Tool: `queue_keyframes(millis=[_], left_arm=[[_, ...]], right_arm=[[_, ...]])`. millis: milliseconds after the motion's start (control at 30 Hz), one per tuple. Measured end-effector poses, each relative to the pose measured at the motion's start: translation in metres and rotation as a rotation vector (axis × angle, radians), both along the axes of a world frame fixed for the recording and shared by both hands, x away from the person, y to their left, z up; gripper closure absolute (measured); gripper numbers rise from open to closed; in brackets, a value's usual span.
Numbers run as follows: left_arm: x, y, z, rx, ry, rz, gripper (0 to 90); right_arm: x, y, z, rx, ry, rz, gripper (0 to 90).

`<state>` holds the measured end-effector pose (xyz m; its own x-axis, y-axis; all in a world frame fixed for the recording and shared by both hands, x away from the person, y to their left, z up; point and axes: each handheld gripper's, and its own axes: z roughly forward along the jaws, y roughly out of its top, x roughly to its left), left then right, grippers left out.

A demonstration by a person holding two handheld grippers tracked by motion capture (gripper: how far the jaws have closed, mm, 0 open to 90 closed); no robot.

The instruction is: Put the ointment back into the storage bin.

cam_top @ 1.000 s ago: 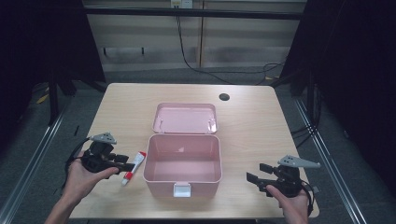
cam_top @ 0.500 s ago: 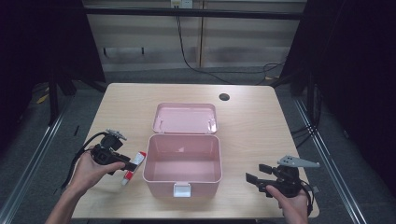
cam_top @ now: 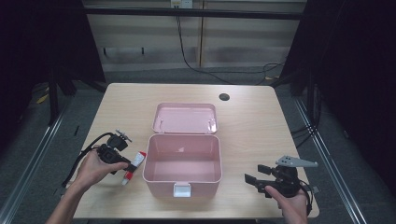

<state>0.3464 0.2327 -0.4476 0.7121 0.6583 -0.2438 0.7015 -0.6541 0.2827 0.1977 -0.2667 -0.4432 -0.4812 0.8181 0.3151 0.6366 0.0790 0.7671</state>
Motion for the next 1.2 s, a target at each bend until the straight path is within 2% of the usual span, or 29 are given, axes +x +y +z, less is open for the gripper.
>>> queue_keyframes(millis=[33,167,200,300,500,567,733,900,1033,1200], left_arm=[[0.001,0.000,-0.001,0.018,-0.004,-0.007,57.7],[0.004,-0.006,-0.006,0.024,0.015,-0.011,59.9],[0.004,-0.006,-0.007,0.044,0.015,-0.017,59.9],[0.005,-0.009,-0.011,0.066,0.014,-0.019,60.9],[0.005,-0.013,-0.016,0.089,0.017,-0.025,64.4],[0.005,-0.014,-0.017,0.111,0.024,-0.037,66.0],[0.005,-0.016,-0.017,0.148,0.009,-0.069,69.1],[0.004,-0.020,-0.017,0.171,0.003,-0.075,69.1],[0.002,-0.020,-0.018,0.170,-0.010,-0.072,69.2],[0.001,-0.022,-0.017,0.189,-0.018,-0.083,70.2]], right_arm=[[0.000,0.000,0.000,0.000,-0.001,0.001,26.1],[0.000,0.000,-0.001,0.004,0.003,0.002,26.1],[0.001,0.000,-0.001,0.001,0.004,0.002,26.0],[0.001,0.000,-0.001,0.002,0.005,0.001,25.8],[0.001,0.000,-0.001,0.004,0.009,0.000,25.8],[0.001,0.000,-0.001,0.003,0.006,0.002,25.6],[0.001,0.001,-0.001,0.008,0.010,0.008,25.2],[0.001,0.001,-0.001,0.007,0.014,0.010,25.2],[0.001,0.001,-0.001,0.008,0.013,0.014,25.2],[0.001,0.002,-0.001,0.003,0.014,0.015,25.3]])
